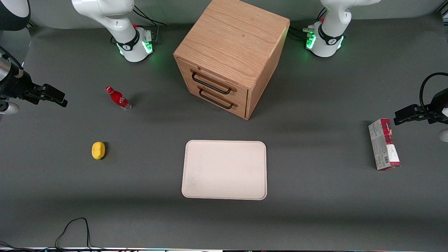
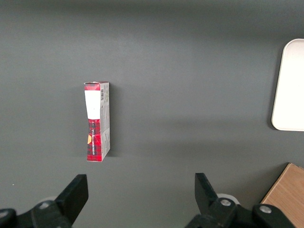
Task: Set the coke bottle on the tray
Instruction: 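Move the right gripper toward the red Coca-Cola bottle lying on the table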
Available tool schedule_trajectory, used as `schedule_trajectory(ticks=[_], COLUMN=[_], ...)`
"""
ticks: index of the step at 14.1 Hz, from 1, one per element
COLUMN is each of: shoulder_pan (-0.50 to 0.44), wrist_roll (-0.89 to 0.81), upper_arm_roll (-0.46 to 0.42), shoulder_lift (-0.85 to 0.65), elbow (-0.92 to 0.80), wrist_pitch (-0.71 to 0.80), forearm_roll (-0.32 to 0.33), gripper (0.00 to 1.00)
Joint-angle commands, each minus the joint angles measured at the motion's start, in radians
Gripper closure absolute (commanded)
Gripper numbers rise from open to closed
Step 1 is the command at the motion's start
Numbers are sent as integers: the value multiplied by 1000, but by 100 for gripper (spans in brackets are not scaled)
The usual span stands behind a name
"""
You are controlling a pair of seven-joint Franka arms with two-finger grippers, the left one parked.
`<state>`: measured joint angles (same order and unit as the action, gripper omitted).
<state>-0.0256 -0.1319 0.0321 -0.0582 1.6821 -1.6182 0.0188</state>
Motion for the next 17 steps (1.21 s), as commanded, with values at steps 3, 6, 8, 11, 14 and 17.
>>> schedule_trajectory(ticks=[3, 6, 8, 11, 14, 17], shoulder_pan=[16, 18, 16, 12, 15, 18], wrist_roll=[15, 8, 15, 17, 28, 55], upper_arm_roll=[-11, -26, -27, -46, -44, -40], shoulder_lift=[18, 3, -20, -127, -253, -333], elbow=[-32, 19, 111, 357, 588, 760], wrist_pitch=[20, 49, 78, -61, -211, -334], forearm_roll=[-8, -7, -7, -7, -7, -7], gripper=[0, 0, 0, 0, 0, 0])
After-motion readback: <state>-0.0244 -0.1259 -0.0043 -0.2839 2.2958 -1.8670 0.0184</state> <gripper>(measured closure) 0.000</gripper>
